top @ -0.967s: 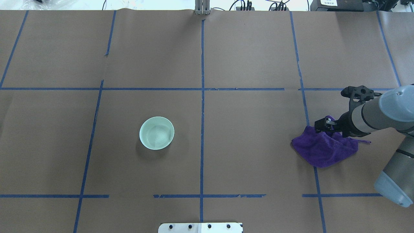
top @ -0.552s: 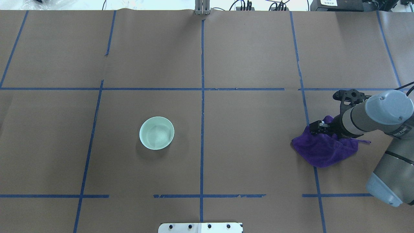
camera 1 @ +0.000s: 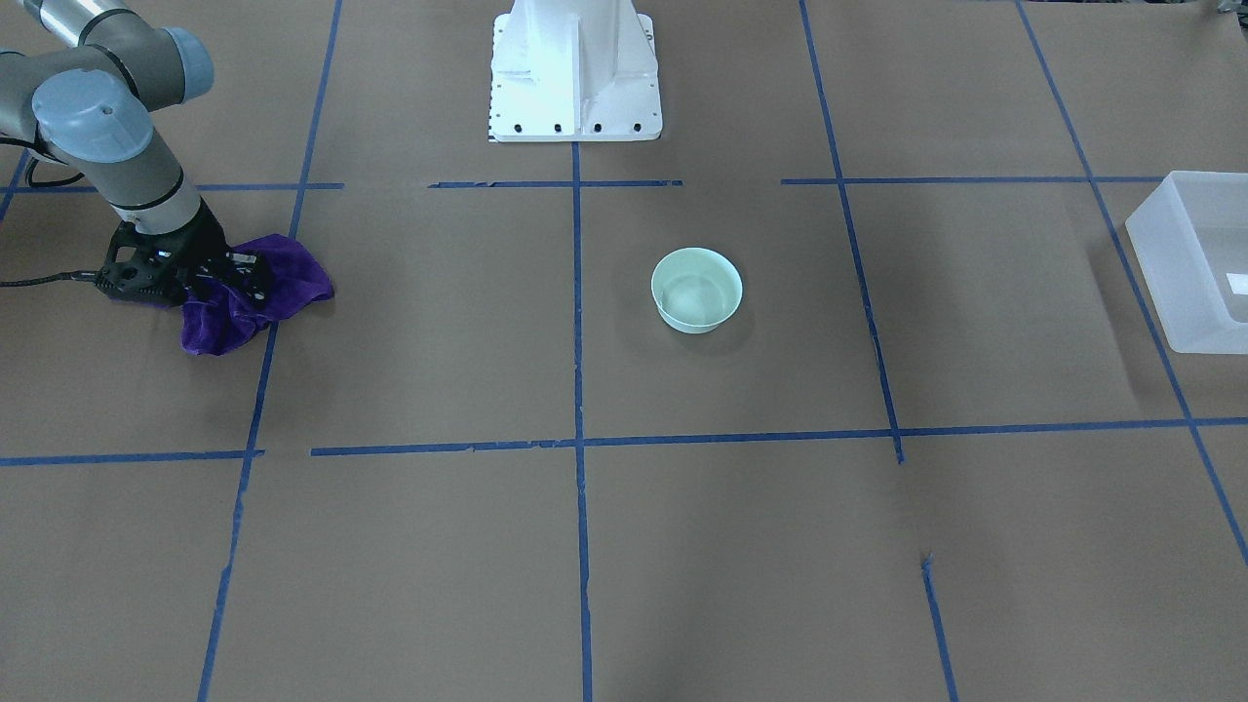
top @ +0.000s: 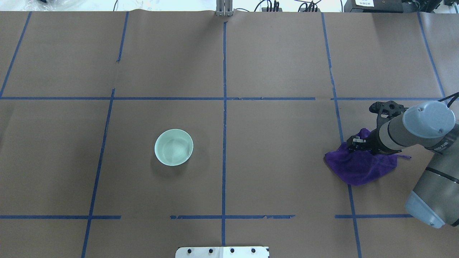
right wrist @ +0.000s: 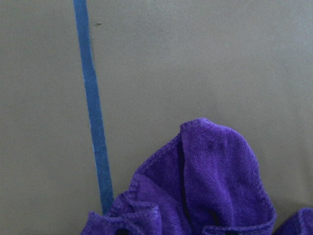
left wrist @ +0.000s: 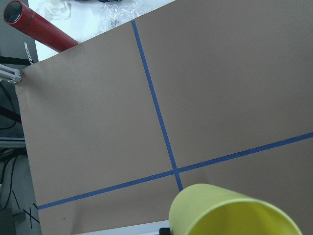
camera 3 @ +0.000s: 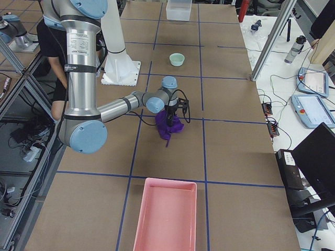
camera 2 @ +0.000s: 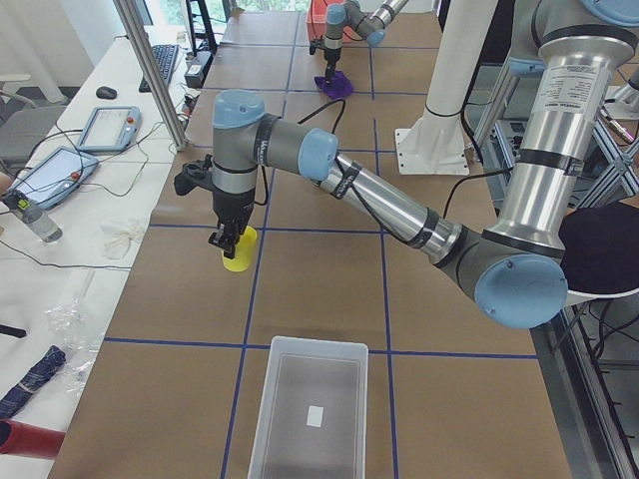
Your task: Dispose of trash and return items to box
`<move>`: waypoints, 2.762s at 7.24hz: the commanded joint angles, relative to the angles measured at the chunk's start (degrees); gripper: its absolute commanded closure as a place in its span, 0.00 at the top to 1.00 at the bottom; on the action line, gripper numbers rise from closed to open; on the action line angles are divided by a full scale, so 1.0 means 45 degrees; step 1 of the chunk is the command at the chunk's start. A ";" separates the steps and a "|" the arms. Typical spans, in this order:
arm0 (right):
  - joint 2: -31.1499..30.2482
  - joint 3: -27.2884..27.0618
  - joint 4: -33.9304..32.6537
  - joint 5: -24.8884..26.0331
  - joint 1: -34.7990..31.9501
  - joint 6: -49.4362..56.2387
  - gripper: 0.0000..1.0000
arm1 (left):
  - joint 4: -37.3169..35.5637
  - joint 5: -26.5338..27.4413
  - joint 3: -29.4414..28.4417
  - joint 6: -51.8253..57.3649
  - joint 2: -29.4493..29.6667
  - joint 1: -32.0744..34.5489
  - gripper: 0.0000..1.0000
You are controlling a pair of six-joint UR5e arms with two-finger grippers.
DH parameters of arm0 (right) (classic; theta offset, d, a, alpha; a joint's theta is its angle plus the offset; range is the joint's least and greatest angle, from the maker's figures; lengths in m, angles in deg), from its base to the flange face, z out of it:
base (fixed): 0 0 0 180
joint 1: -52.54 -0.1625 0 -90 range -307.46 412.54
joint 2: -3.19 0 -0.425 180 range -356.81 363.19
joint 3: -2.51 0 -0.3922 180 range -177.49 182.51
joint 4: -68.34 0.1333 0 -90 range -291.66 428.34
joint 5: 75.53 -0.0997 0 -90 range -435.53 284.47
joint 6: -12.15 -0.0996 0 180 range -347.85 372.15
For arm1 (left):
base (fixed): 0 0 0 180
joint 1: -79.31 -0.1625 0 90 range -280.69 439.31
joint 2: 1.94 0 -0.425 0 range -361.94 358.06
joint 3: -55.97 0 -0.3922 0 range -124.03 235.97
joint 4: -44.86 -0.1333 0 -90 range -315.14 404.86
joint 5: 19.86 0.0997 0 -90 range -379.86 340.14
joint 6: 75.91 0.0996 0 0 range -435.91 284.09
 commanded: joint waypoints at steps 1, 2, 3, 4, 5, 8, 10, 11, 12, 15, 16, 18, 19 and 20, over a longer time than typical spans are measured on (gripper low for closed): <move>-0.0019 -0.0053 -0.0053 -0.0202 -0.0016 0.0003 0.00 | 0.0022 0.0311 -0.0424 0.0226 -0.0053 0.0312 0.00; -0.0097 -0.0149 -0.0053 -0.0300 -0.0055 0.0003 0.00 | 0.0061 0.0292 -0.1046 0.0245 -0.0072 0.0545 0.00; -0.0233 -0.0576 -0.0053 -0.0282 -0.0113 -0.0016 0.00 | 0.0119 0.0253 -0.1690 0.1193 -0.0169 0.0895 0.00; -0.0602 -0.1412 -0.0440 -0.0494 -0.0307 0.0003 0.00 | 0.0120 0.0233 -0.2315 0.1821 -0.0190 0.1498 0.00; -0.0431 -0.2251 -0.2068 -0.1328 -0.1218 0.0081 0.00 | 0.0178 0.0175 -0.2573 0.1808 -0.0538 0.1524 0.00; 0.0020 -0.3916 -0.4619 -0.2347 -0.3328 0.1634 0.00 | 0.0237 -0.0813 -0.2694 0.1206 -0.2273 0.1543 0.00; -0.0019 -0.4231 -0.5072 -0.3149 -0.5281 0.3744 0.00 | 0.3533 -0.1875 -0.2711 0.0018 -0.4648 0.1485 0.00; -0.0039 -0.4271 -0.5073 -0.3326 -0.5869 0.3946 0.00 | 0.4949 -0.1896 -0.2751 -0.0743 -0.5397 0.1330 0.00; -0.0039 -0.4407 -0.5073 -0.3367 -0.6359 0.4142 0.00 | 0.5079 -0.2108 -0.3061 -0.0712 -0.5482 0.1174 0.00; -0.0156 -0.4467 -0.5073 -0.4282 -0.7746 0.5158 0.00 | 0.7919 -0.3164 -0.4892 -0.0848 -0.5502 -0.0133 0.00; -0.0311 -0.4486 -0.5073 -0.4285 -0.8098 0.5681 0.00 | 0.8300 -0.3455 -0.5228 -0.0868 -0.5483 -0.0523 0.00; -0.0468 -0.4525 -0.5073 -0.4305 -0.8744 0.6718 0.00 | 0.9195 -0.3575 -0.5716 -0.0849 -0.5483 -0.0935 0.00; -0.0527 -0.4525 -0.5073 -0.4324 -0.8959 0.6838 0.00 | 1.0111 -0.3595 -0.6319 -0.0868 -0.5425 -0.1169 0.00; -0.0624 -0.4525 -0.5073 -0.4324 -0.9155 0.7284 0.00 | 1.0487 -0.3576 -0.6693 -0.0887 -0.5211 -0.1481 0.00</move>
